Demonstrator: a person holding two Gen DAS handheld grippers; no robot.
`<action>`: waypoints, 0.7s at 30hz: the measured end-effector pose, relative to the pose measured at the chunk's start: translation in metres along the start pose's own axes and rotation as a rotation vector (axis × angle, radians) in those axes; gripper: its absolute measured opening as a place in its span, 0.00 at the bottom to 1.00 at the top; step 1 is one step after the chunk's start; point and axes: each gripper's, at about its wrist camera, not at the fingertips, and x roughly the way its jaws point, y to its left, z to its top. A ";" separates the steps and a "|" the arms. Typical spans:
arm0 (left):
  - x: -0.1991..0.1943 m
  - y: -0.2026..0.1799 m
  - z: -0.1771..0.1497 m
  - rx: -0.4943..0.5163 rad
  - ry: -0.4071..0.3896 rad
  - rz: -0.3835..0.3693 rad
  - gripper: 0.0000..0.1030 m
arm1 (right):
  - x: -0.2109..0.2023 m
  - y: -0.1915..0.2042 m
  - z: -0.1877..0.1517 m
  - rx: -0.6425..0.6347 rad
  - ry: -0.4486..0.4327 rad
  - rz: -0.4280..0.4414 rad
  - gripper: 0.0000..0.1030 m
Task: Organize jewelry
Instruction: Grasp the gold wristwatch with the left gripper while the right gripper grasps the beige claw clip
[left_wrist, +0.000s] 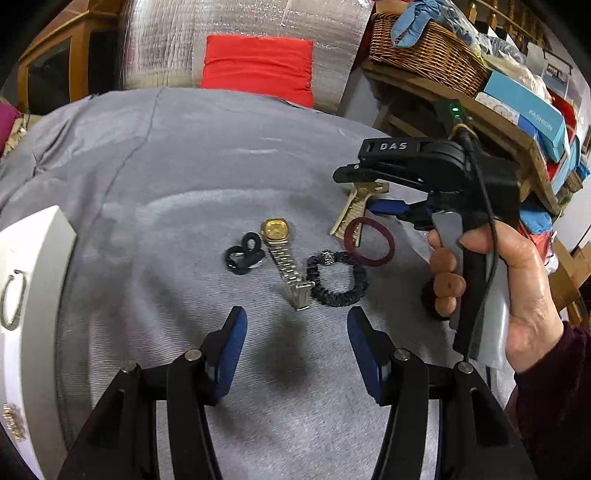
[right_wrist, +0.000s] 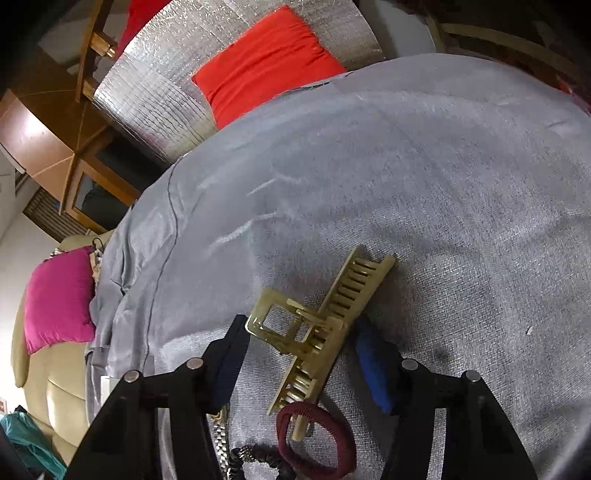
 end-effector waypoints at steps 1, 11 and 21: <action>0.002 0.001 0.000 -0.004 0.001 -0.006 0.56 | -0.001 0.000 0.000 0.002 -0.003 0.011 0.54; 0.028 -0.001 0.000 -0.041 0.032 -0.042 0.28 | -0.018 -0.009 0.000 0.023 -0.025 0.066 0.46; 0.032 0.002 0.013 -0.056 -0.006 -0.003 0.28 | -0.036 -0.032 0.006 0.087 -0.062 0.090 0.46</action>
